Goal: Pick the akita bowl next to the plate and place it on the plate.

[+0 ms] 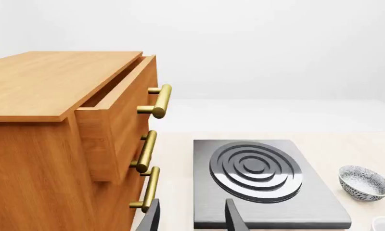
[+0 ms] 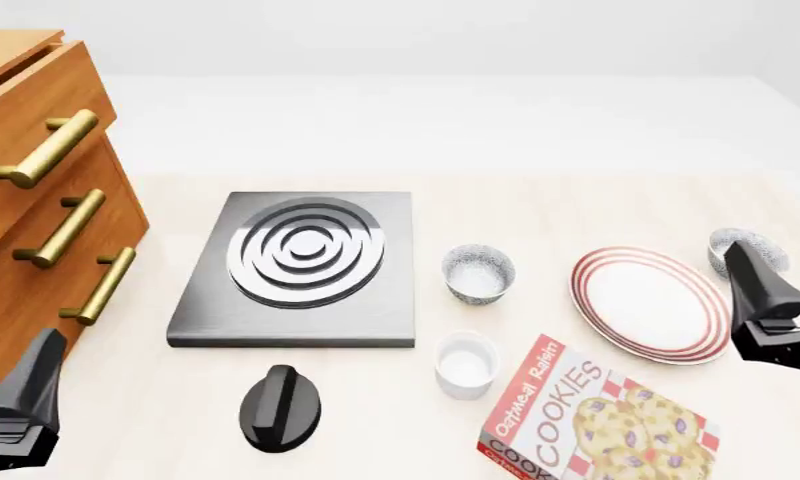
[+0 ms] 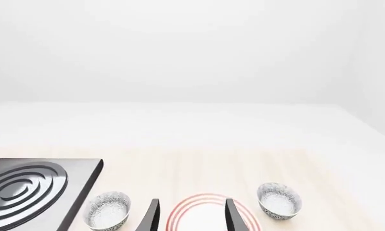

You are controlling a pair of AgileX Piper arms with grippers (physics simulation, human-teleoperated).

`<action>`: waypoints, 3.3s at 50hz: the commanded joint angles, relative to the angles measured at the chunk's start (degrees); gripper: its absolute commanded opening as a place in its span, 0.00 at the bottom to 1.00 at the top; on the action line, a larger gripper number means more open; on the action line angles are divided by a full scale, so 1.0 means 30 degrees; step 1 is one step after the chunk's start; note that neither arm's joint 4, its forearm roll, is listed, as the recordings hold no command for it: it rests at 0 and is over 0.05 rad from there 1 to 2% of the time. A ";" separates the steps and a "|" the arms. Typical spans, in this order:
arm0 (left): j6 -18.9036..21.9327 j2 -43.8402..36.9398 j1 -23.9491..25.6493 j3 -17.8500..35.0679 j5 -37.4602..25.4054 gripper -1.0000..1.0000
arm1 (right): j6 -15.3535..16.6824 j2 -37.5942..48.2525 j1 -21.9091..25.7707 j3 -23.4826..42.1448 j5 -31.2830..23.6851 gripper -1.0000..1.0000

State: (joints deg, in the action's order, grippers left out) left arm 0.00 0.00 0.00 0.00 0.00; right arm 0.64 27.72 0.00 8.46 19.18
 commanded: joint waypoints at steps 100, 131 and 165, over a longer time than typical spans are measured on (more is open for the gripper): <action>0.0000 0.0000 0.0000 0.0000 0.0000 1.00 | 0.0814 1.5062 -0.2265 0.6990 0.5435 1.00; 0.0000 0.0000 0.0000 0.0000 0.0000 1.00 | 0.0559 1.6431 -0.3064 0.8525 0.4642 1.00; 0.0000 0.0000 0.0000 0.0000 0.0000 1.00 | -0.0715 1.7515 -0.4921 0.9842 0.3780 1.00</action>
State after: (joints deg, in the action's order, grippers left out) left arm 0.00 0.00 0.00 0.00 0.00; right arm -0.41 79.10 -13.08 37.11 30.91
